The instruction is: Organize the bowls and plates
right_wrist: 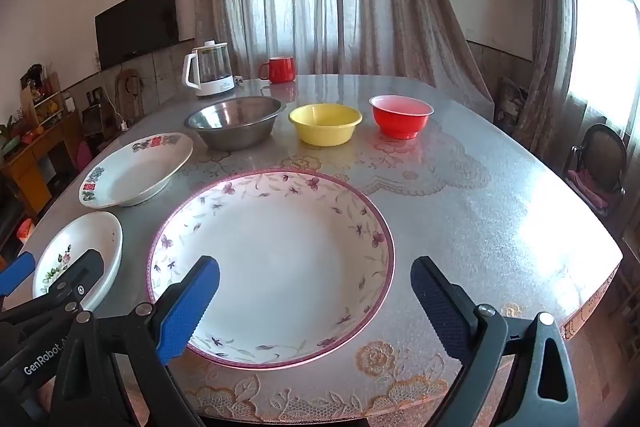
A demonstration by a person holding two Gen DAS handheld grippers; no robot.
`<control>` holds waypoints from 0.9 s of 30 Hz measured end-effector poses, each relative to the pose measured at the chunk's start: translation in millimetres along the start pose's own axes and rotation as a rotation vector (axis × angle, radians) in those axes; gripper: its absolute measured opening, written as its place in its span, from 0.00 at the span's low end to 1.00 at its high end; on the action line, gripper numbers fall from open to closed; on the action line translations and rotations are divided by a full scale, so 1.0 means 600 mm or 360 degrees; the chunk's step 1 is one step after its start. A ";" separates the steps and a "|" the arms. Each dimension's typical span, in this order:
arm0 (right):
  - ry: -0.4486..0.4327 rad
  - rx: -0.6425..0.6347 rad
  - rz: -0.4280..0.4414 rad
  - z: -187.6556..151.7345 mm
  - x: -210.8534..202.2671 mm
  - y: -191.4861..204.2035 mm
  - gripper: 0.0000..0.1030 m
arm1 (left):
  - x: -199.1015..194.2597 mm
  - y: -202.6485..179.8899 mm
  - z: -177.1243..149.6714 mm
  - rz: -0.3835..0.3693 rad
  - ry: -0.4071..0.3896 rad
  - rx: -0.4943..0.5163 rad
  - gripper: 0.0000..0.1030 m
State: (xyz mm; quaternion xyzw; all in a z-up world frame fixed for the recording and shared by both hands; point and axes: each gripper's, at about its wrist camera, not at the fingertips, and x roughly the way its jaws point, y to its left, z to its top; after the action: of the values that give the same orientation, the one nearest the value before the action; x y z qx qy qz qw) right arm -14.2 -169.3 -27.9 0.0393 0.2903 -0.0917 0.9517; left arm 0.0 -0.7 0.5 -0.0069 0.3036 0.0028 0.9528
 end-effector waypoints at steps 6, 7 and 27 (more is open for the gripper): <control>0.0021 0.0001 -0.0009 -0.003 0.007 0.000 0.95 | 0.004 0.009 0.003 0.0015 0.0012 -0.0018 1.00; 0.0022 0.0002 -0.0006 -0.003 0.007 0.000 0.95 | 0.004 0.007 -0.001 0.0019 0.0006 -0.0020 1.00; 0.0028 -0.0004 0.0023 -0.004 0.013 0.004 0.95 | 0.003 0.011 0.003 0.0026 0.0000 -0.0032 1.00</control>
State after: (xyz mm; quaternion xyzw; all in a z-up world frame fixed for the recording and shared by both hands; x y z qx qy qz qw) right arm -8.7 -167.5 -34.3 0.0410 0.2983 -0.0840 0.9499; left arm 2.3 5.8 1.1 -0.0139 0.3037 0.0138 0.9526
